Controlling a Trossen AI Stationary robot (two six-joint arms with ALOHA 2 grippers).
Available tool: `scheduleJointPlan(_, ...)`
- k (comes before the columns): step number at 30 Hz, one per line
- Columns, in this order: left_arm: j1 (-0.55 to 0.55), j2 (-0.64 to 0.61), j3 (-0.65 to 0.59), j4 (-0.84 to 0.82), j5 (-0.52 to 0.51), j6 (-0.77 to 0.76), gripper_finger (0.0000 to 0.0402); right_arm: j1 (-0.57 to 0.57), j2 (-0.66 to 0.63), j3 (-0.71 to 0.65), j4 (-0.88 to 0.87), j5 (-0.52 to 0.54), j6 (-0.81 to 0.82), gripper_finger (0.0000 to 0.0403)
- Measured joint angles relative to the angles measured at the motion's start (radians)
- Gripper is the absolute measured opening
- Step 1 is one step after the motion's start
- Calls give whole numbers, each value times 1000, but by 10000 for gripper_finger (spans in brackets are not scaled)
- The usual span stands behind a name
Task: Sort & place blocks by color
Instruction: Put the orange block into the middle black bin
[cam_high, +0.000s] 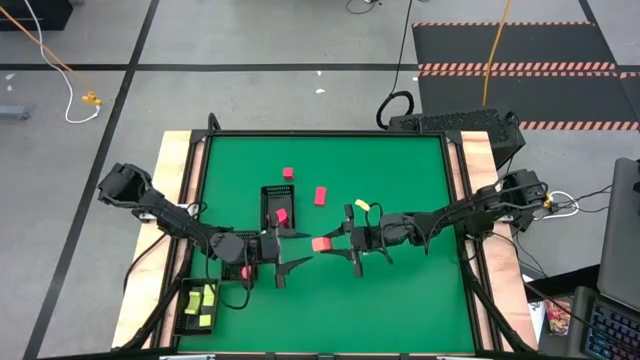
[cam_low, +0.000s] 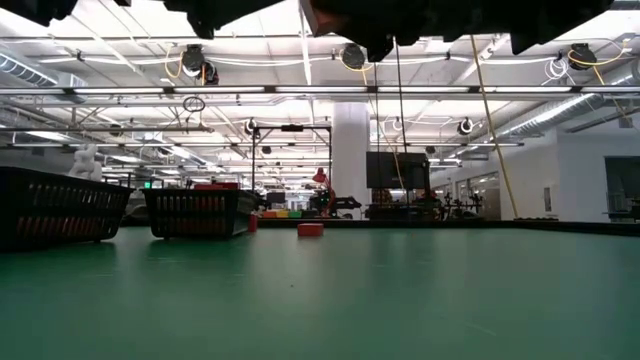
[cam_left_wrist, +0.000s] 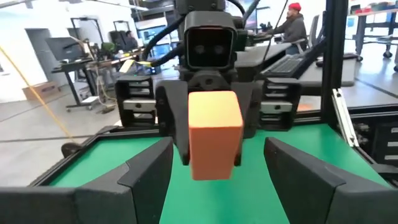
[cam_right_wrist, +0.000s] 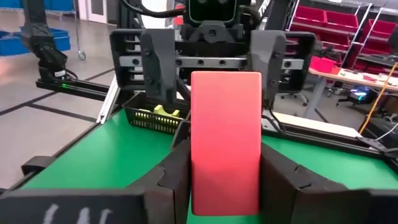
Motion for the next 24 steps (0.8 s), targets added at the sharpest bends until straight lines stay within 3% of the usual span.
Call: scheduleJointPlan(24,43,74,9,131,61,-34,255,-2,18,0,42,2,-2,121)
